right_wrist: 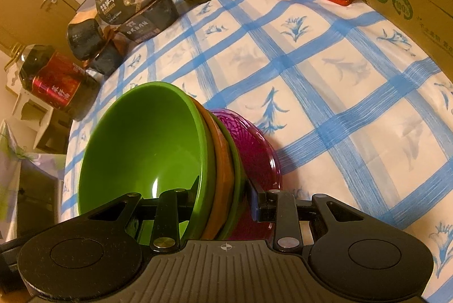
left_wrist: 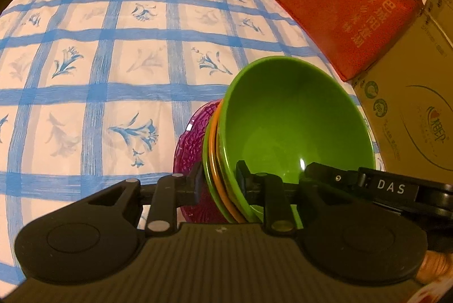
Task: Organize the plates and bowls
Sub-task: 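Lower the bowl stack onto the pink plate stack with both grippers, then open both grippers and pull them back from the stack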
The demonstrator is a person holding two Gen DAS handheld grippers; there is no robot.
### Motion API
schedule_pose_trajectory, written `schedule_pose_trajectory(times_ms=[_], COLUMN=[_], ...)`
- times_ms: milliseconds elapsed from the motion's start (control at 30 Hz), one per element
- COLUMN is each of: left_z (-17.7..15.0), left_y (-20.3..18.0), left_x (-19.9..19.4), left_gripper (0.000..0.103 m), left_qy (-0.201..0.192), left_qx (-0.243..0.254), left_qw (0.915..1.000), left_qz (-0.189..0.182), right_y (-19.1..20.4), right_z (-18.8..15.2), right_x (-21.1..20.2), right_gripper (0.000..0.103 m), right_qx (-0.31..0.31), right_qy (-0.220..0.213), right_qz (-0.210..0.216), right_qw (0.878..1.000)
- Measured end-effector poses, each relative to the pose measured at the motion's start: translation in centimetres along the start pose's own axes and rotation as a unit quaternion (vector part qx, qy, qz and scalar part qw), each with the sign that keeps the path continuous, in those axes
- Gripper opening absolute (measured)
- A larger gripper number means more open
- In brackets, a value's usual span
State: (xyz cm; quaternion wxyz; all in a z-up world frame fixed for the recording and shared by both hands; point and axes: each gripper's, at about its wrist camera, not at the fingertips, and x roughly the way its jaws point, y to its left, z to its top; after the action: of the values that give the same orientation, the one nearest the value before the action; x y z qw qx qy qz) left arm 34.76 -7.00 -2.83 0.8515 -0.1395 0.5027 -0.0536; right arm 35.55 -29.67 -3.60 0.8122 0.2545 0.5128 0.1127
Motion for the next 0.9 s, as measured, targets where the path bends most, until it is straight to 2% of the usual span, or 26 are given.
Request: schedule_pose_trajectory(times_ms=[267,333,400,467,667,833,900], left_z=[-0.4,-0.4,-0.4,-0.5,-0.6,-0.8,-1.1], left_y=[-0.5,-0.4,-0.4,-0.4,-0.3,-0.3,-0.3], left_x=[0.0,0.0,0.0,-0.1,-1.1,-2.1,-2.6], left_gripper=[0.025,0.026,0.031,0.037,0.049,0.054,0.060], left_qy=[-0.010,-0.012,-0.014,-0.015,-0.028,-0.036,-0.039], left_qx=[0.019,0.019,0.021,0.023,0.023,0.021,0.020], left_qw=[0.9998,0.9997,0.9997,0.9996,0.9993,0.9991,0.9990], left_qz=[-0.003,-0.006,-0.005,0.002,0.006,0.004,0.000], right_y=[0.0,0.1,0.2,0.2,0.2,0.3,0.3], right_z=[-0.2,-0.3,-0.4,-0.6,-0.9,-1.3,-1.5], right_x=[0.1,0.1,-0.2,-0.4,-1.2,-2.2,-2.7], right_gripper=[0.035,0.041,0.056,0.061,0.063,0.063,0.064], right_qx=[-0.002,-0.005,-0.010,-0.014,-0.018,-0.015,-0.014], right_qy=[-0.002,-0.002,-0.007,-0.012,-0.019,-0.028,-0.033], right_qz=[0.008,0.010,0.010,0.009,0.010,0.014,0.016], right_qw=[1.000,1.000,1.000,1.000,1.000,0.999,0.999])
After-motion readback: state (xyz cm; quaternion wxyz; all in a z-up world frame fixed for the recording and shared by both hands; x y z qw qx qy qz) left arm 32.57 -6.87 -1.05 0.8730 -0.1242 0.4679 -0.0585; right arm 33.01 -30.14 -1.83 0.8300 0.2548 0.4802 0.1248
